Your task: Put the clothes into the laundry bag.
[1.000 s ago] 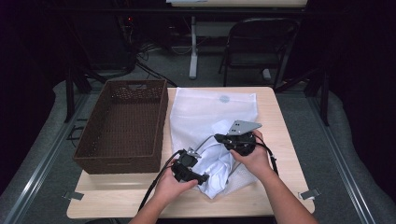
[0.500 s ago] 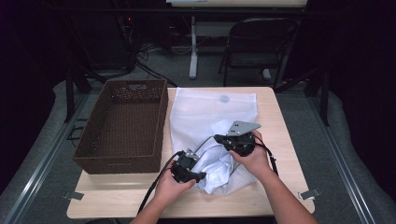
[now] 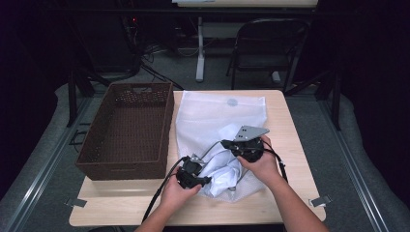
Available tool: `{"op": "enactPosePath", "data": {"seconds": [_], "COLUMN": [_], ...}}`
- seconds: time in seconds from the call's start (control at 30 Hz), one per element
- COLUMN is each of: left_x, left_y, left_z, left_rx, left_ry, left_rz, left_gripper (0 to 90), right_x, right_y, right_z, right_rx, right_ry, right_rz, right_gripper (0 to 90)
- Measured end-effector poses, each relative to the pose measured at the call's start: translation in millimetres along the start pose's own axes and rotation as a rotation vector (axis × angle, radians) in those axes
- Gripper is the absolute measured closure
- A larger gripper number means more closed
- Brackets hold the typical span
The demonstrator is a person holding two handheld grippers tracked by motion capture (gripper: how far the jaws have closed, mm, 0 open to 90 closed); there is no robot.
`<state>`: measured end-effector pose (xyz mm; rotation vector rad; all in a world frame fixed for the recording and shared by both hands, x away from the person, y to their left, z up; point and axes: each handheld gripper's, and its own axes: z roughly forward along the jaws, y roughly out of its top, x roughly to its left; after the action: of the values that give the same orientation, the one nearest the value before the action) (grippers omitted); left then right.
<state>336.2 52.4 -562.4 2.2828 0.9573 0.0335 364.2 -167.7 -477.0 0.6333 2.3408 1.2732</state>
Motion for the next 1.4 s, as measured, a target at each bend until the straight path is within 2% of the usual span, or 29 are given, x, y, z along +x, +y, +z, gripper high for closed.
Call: {"op": "enactPosePath", "data": {"seconds": [0.47,0.83,1.4], "left_x": [0.1,-2.3,-6.5], "left_y": [-0.2,1.9,8.8], "left_z": [-1.6,-4.6,-12.3], "left_rx": [-0.012,-0.031,-0.047], "left_ry": [0.007,0.014,0.025], "left_rz": [-0.001,-0.007,0.006], "left_gripper": [79.5,80.1,80.5], "right_x": [0.9,0.9,0.9], "right_y": [0.4,0.4,0.9], "right_z": [-0.1,-0.7,-1.4], "right_rx": [-0.005,-0.004,-0.006], "right_ry": [0.001,0.003,0.002], "right_rz": [-0.005,-0.008,-0.009], "right_gripper": [89.2,89.2,89.2]}}
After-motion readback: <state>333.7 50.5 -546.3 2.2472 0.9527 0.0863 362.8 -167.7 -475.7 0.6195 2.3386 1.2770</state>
